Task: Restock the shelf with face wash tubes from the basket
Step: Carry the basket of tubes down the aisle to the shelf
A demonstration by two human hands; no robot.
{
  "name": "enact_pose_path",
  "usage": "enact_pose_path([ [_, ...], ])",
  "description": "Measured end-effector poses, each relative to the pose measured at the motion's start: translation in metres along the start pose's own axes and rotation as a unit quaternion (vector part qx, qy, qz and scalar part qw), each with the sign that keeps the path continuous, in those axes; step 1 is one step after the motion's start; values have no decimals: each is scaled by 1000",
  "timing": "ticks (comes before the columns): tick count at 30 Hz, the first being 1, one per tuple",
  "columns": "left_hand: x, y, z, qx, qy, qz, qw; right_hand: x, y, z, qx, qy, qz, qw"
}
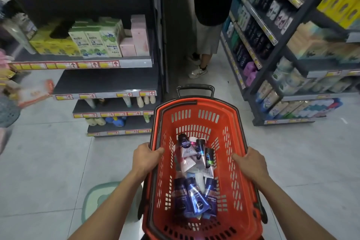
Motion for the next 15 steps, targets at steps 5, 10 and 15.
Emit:
enact_pose_path([
  [5,-17,4,-37,-7,-10,-1,1000,29,15,-37,15,-11,-9,1000],
  [10,-43,15,-71,-36,-28,-4,999,57,32,-98,39,-37,-11,998],
  [15,-70,28,-97,-85,-55,7,995,95,39,-172,57,-79,-1,995],
])
Point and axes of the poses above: each hand's wrist, its own z-axis away from the middle knuckle, its own y-axis out of the palm, x = y × z, the point moved 6 cm from there along -z, towards the middle knuckle, and after that the axes turned 13 degrees about -x, right-handed, at the moved point
